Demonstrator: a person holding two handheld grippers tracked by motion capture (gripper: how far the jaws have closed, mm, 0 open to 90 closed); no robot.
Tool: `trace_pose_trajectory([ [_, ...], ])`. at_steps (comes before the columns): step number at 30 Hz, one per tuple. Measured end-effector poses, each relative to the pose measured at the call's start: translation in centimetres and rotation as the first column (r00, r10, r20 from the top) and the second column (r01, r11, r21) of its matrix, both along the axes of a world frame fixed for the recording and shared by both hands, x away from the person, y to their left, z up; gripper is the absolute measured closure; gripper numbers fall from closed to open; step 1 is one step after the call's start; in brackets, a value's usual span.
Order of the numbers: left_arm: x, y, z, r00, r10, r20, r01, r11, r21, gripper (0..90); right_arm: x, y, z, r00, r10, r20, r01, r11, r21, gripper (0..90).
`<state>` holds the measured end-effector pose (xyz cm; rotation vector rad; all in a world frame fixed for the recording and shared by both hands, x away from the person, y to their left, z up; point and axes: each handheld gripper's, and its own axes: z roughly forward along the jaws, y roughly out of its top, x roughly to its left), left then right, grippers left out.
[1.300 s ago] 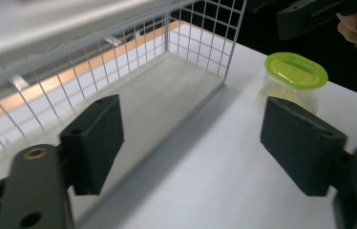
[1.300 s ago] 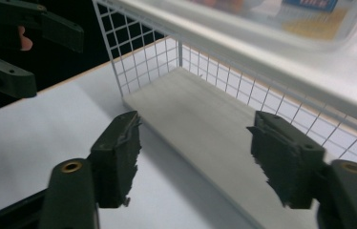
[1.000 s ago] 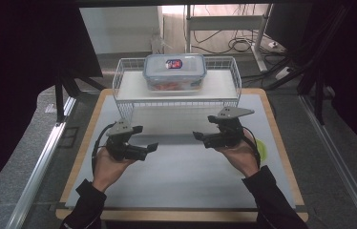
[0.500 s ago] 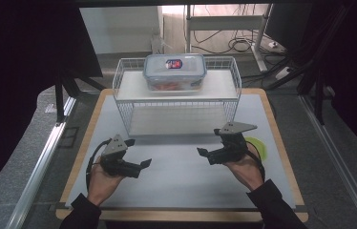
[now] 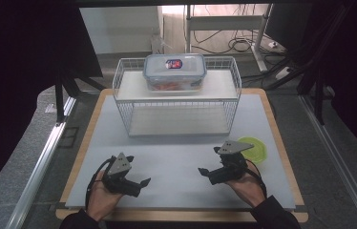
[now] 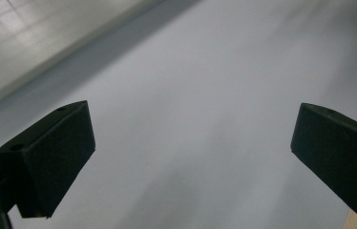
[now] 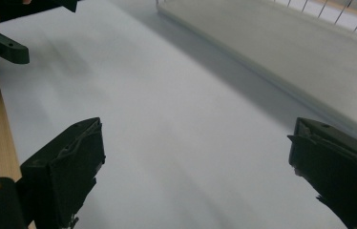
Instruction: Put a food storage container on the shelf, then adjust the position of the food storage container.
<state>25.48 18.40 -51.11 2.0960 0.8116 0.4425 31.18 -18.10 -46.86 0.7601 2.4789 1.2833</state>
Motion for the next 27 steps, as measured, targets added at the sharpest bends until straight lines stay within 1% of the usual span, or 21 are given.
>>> trace_pose_trajectory([
  [1,-0.2,-0.2,-0.4,0.9999,-0.008,-0.010,0.008,0.9999,0.013,1.0,-0.2,0.0,-0.6,0.9998,-0.002,-0.022,0.002,1.000,-0.005,4.7],
  [3,-0.4,-0.4,-0.6,0.9998,-0.014,-0.015,0.014,0.9996,0.023,1.0,-0.3,0.2,-1.2,0.9994,-0.005,-0.035,0.004,1.000,-0.022,4.6],
  [5,-0.4,-0.6,-0.7,0.9998,-0.019,-0.012,0.019,0.9993,0.033,0.9,-0.4,0.3,-1.6,0.9995,-0.010,-0.030,0.008,0.999,-0.049,4.4],
  [7,-0.4,-0.7,-0.7,0.9998,-0.019,-0.007,0.020,0.9992,0.035,1.0,-0.4,0.4,-1.7,0.9996,-0.014,-0.026,0.013,0.998,-0.055,4.1],
  [8,-0.4,-0.6,-0.7,0.9998,-0.017,-0.005,0.017,0.9993,0.032,1.0,-0.4,0.5,-1.6,0.9994,-0.023,-0.024,0.022,0.998,-0.053,2.1],
  [12,-0.2,-0.2,-0.8,0.9999,-0.006,-0.010,0.006,0.9999,0.011,1.0,-0.2,0.3,-1.5,0.9987,-0.035,-0.037,0.033,0.998,-0.061,0.6],
  [13,-0.2,-0.2,-0.8,0.9999,-0.006,-0.010,0.006,0.9999,0.011,1.0,-0.2,0.3,-1.5,0.9987,-0.035,-0.037,0.033,0.998,-0.061,0.6],
  [15,-0.2,0.1,-0.8,0.9999,-0.002,-0.014,0.002,1.0000,0.008,1.3,0.1,-0.2,-1.3,0.9976,-0.058,-0.037,0.056,0.996,-0.064,0.9],
  [16,-0.2,0.1,-0.8,0.9999,0.003,-0.012,-0.003,1.0000,0.005,1.3,0.1,-0.3,-1.1,0.9972,-0.067,-0.034,0.065,0.996,-0.067,3.4],
  [17,-0.2,0.2,-0.8,0.9999,0.002,-0.011,-0.002,1.0000,0.002,1.4,0.2,-0.6,-0.9,0.9963,-0.082,-0.026,0.080,0.995,-0.066,8.2],
  [18,-0.2,0.2,-0.8,0.9999,0.001,-0.011,-0.001,1.0000,0.001,1.6,0.2,-1.0,-0.4,0.9948,-0.100,-0.018,0.099,0.993,-0.063,14.0],
  [19,-0.2,0.2,-0.8,1.0000,0.001,-0.010,-0.001,1.0000,0.002,1.7,0.3,-1.5,-0.1,0.9937,-0.111,-0.016,0.110,0.992,-0.061,22.0],
  [20,-0.2,0.2,-0.8,1.0000,0.001,-0.010,-0.001,1.0000,0.002,1.8,0.3,-1.5,-0.1,0.9937,-0.111,-0.016,0.110,0.992,-0.061,22.0],
  [21,-0.2,0.1,-0.8,1.0000,0.000,-0.009,0.000,1.0000,0.007,1.8,0.4,-1.8,0.2,0.9930,-0.117,-0.014,0.116,0.991,-0.061,28.1],
  [22,-0.2,0.1,-0.8,1.0000,-0.001,-0.009,0.001,1.0000,0.009,1.8,0.6,-2.6,0.7,0.9905,-0.138,-0.003,0.137,0.988,-0.072,36.6],
  [23,-0.2,0.1,-0.8,0.9999,-0.005,-0.012,0.005,0.9999,0.014,1.9,0.9,-3.6,1.0,0.9844,-0.176,0.012,0.176,0.981,-0.086,47.9],
  [25,-0.2,0.1,-0.9,0.9999,-0.003,-0.011,0.004,0.9998,0.018,1.9,1.3,-4.8,1.4,0.9798,-0.200,0.006,0.200,0.977,-0.075,58.3],
  [26,-0.2,0.1,-0.8,0.9999,-0.002,-0.010,0.002,0.9997,0.024,2.0,1.6,-5.7,1.6,0.9750,-0.222,0.011,0.222,0.972,-0.071,64.9],
  [27,-0.2,0.1,-0.8,0.9999,-0.002,-0.010,0.002,0.9997,0.024,2.1,1.8,-6.4,1.7,0.9698,-0.243,0.016,0.244,0.967,-0.078,69.2],
])
